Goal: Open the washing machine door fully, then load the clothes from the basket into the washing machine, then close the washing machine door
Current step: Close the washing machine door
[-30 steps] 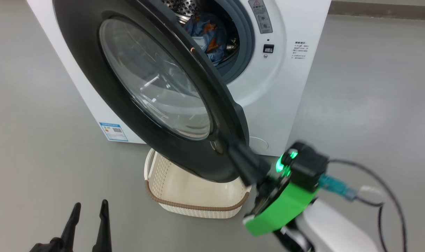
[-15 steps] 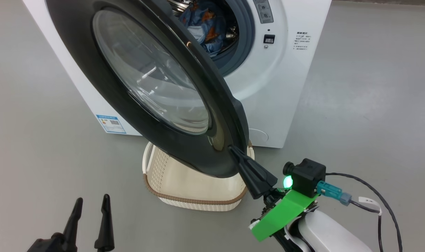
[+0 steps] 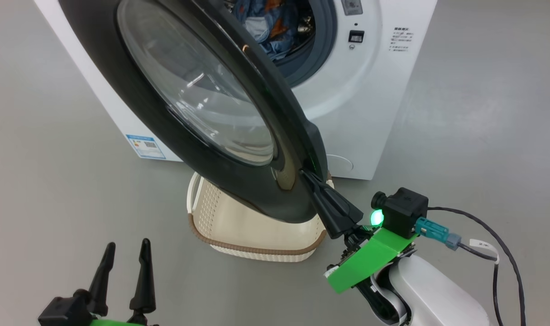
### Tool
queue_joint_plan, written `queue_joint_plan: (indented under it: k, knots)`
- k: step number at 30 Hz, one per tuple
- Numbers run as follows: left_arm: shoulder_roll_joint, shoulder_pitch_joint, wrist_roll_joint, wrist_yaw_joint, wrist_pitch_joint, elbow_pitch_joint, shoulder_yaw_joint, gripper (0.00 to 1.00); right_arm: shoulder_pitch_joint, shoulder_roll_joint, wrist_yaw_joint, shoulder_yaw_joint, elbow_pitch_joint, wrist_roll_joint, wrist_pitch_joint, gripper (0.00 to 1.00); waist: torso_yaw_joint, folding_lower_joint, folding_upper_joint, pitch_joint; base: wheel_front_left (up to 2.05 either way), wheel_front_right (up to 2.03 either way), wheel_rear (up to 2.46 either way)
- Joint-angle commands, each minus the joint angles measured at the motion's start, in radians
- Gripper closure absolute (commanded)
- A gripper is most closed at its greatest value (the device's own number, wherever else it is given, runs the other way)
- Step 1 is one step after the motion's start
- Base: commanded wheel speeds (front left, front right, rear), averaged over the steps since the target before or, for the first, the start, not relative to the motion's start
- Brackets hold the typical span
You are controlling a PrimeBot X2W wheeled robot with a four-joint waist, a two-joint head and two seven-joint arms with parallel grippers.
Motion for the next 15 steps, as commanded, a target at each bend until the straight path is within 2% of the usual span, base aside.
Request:
queue_joint_plan:
  k: [1, 7, 15]
  knots:
    - [0.012, -0.041, -0.004, 0.001, -0.009, -0.029, 0.029, 0.0, -0.021, 0.021, 0.004, 0.003, -0.022, -0.012, -0.005, 1.0, 0.008, 0.0, -0.0001, 0.013, 0.0, 0.0, 0.0]
    - [0.01, -0.057, -0.006, 0.001, -0.009, -0.036, 0.022, 0.0, -0.05, 0.014, 0.004, -0.014, -0.022, -0.01, -0.005, 1.0, 0.017, 0.0, -0.0001, 0.044, 0.0, 0.0, 0.0]
    - [-0.001, -0.09, -0.007, 0.001, -0.009, -0.062, 0.009, 0.0, -0.094, 0.004, 0.004, -0.086, -0.023, -0.023, -0.005, 1.0, 0.023, 0.0, -0.0001, 0.091, 0.0, 0.0, 0.0]
